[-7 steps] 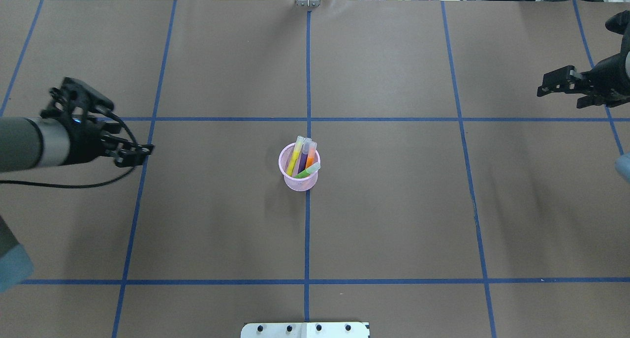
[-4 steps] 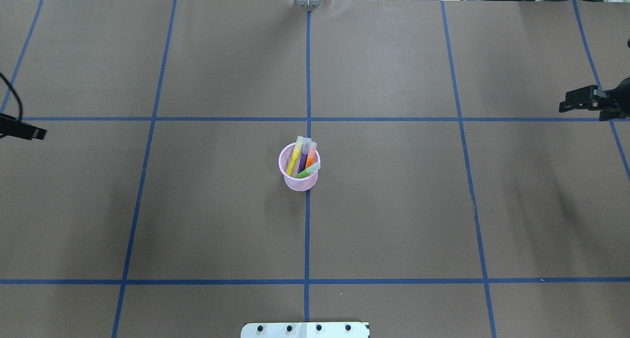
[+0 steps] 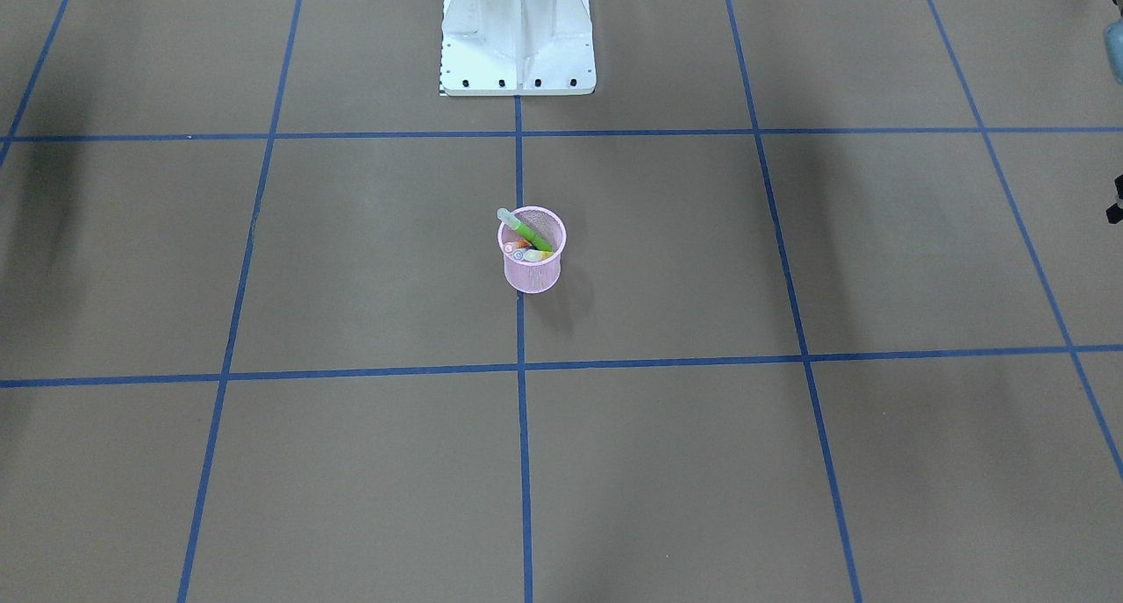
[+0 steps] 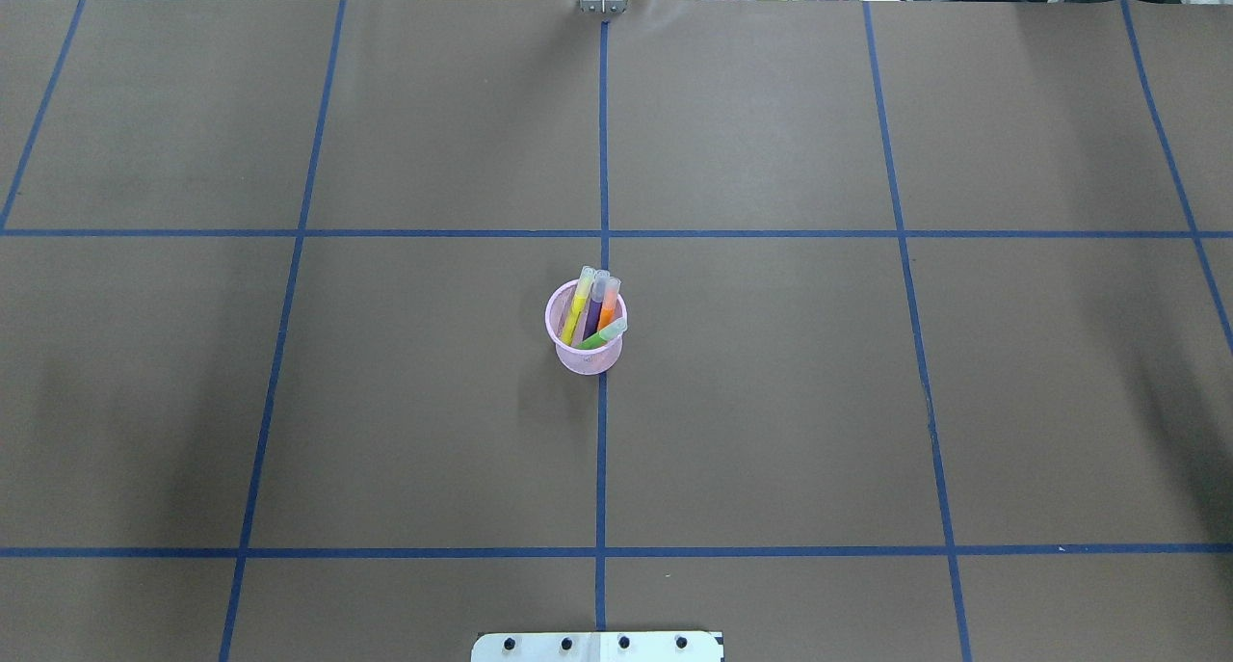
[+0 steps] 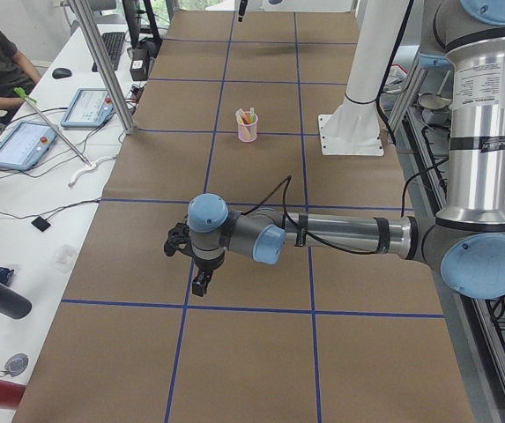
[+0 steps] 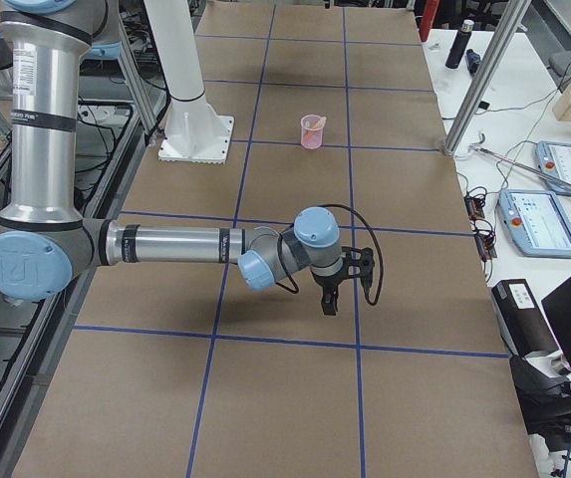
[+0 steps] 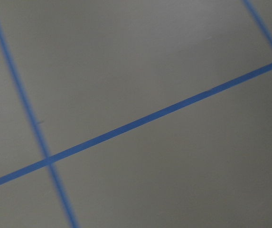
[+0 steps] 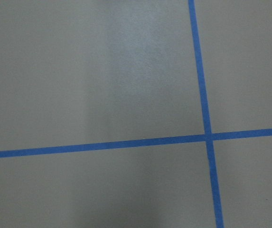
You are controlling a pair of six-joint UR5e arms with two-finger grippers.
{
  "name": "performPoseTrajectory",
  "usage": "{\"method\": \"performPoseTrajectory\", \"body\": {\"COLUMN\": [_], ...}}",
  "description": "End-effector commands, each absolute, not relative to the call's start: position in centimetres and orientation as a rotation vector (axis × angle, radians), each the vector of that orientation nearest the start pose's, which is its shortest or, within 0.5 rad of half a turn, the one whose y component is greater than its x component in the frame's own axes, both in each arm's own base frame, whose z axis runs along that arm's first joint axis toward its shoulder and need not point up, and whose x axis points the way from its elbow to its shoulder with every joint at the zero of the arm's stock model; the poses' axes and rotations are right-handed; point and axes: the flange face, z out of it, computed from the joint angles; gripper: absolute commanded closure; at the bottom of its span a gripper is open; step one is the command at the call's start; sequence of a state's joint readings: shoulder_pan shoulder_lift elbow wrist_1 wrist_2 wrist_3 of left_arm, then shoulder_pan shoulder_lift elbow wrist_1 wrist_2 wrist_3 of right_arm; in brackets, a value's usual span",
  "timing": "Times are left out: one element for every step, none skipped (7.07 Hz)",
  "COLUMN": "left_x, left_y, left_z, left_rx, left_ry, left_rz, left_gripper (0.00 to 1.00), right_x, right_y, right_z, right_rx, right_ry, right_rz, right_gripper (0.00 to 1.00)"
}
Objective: Collect pens into pen holder
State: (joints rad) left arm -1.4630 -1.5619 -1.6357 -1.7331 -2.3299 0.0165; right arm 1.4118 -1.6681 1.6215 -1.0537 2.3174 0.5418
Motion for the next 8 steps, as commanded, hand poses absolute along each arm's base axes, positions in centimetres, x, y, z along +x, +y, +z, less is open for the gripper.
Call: {"method": "performPoseTrajectory", "body": {"left_x": [-2.0,-2.4,-2.9,-3.0,-3.0,-2.9,-2.9,-2.9], "left_y": [-53.6,-53.4,-52.4,-50.2,-49.5,-49.5,-49.5,-49.6], "left_z": [58.4,58.4,59.1,60.6,60.4,60.4,60.4,60.5], "left_rx": [0.033,0.019,0.007,-0.013,-0.005,-0.006,-0.012,-0.018], "left_ry": [0.773,0.817,0.841,0.841,0.839,0.842,0.844,0.844], "left_rz": [0.122,0.103,0.086,0.077,0.081,0.081,0.073,0.069], "left_gripper": [0.01,0.01,0.0,0.0,0.0,0.0,0.0,0.0], "right_x": [1.2,1.5,1.9,2.4,1.8,1.9,2.2,2.5], "right_y": [-47.1,-46.9,-47.8,-48.4,-49.1,-50.6,-51.6,-52.1], "right_z": [65.9,66.5,66.3,65.8,64.7,63.0,62.0,61.4], "right_rx": [0.115,0.084,0.072,0.073,0.061,0.033,0.017,0.024], "right_ry": [-0.843,-0.825,-0.814,-0.808,-0.805,-0.804,-0.802,-0.802], "right_rz": [0.129,0.068,0.001,-0.057,-0.083,-0.069,-0.077,-0.084], "right_gripper": [0.01,0.01,0.01,0.01,0.01,0.01,0.01,0.01]}}
